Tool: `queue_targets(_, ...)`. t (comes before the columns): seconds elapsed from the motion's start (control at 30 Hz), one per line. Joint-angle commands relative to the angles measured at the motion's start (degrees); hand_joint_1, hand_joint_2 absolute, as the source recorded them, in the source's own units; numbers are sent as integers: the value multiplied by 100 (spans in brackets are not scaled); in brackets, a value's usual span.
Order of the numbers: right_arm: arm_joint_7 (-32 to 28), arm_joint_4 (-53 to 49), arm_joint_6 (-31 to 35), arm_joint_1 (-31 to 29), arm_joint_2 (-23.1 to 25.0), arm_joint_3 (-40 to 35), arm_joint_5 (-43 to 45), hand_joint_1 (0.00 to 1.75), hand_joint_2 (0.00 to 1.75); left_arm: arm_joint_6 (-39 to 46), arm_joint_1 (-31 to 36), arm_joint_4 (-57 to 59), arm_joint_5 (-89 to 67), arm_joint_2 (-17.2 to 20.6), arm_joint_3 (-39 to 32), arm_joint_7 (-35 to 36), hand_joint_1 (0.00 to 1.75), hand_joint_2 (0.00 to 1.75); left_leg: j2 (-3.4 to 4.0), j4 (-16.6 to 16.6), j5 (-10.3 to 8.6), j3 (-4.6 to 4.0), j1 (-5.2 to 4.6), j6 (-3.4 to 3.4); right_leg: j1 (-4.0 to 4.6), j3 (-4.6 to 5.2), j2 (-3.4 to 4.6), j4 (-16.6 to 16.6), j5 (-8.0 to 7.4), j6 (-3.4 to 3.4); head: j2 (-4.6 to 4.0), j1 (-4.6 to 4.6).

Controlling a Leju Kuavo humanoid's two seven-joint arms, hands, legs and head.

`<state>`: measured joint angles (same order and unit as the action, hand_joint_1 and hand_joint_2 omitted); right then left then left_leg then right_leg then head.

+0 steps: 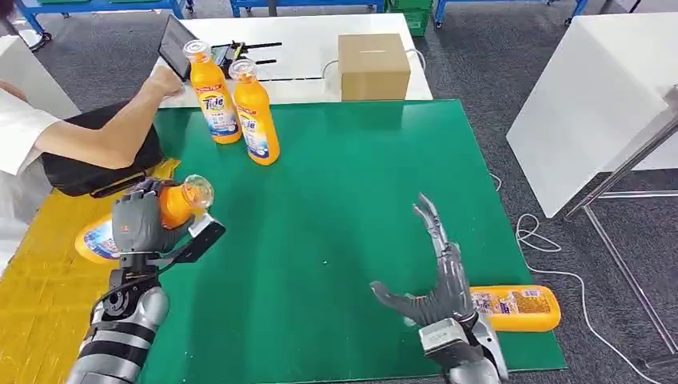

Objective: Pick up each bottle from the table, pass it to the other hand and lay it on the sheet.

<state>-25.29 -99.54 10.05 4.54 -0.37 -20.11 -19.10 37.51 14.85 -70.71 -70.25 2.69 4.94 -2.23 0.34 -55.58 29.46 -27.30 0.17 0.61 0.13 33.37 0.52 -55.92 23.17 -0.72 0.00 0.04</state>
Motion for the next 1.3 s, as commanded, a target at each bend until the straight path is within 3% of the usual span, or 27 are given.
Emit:
queue_targets(0.03,-59,-244,44,89,-156,409,-53,0,175,-45,163,577,-1286,211,-188,571,175,175,-7,6,3,14,5,-3,5,-16,-8,9,3,-4,0,0)
queue_targets(0.17,-87,-530,11,246,-257,635,-99,0,175,-304,398,1347,-1975,530,-204,862,175,175,-8,9,2,16,2,-3,2,-17,-9,9,3,-3,0,0)
queue_targets(0.27,-85,-664,131,308,-307,759,-286,0,175,-467,644,2048,-1975,1009,375,1449,175,175,-9,15,3,32,11,-8,11,-34,-12,18,2,-4,0,0)
queue_targets(0.47,-81,-645,207,367,-367,945,-341,0,175,-533,1024,3255,-1975,1144,99,1397,175,175,-7,6,-2,13,3,-3,5,-12,-11,7,1,-3,0,0)
queue_targets(0.7,-111,-557,206,295,-373,982,-266,0,175,-380,1199,3753,-1964,1130,-66,1235,175,175,-5,5,1,15,8,-4,10,-16,-9,9,2,-5,0,0)
queue_targets(0.73,-113,-552,215,288,-383,975,-268,0,175,-244,1203,3792,-1945,1110,-112,1215,140,175,-8,6,1,18,7,-4,9,-21,-13,10,4,-6,0,0)
queue_targets(0.77,-113,-549,227,285,-393,974,-269,0,175,-140,1208,3827,-1957,1095,-141,1208,0,175,-6,8,2,22,9,-4,10,-24,-11,13,3,-7,0,2)
queue_targets(1.3,-65,-447,351,237,-451,924,-271,0,175,249,1092,3610,-1539,806,-736,582,0,175,-11,8,1,21,9,-3,10,-26,-17,17,1,-8,0,-2)
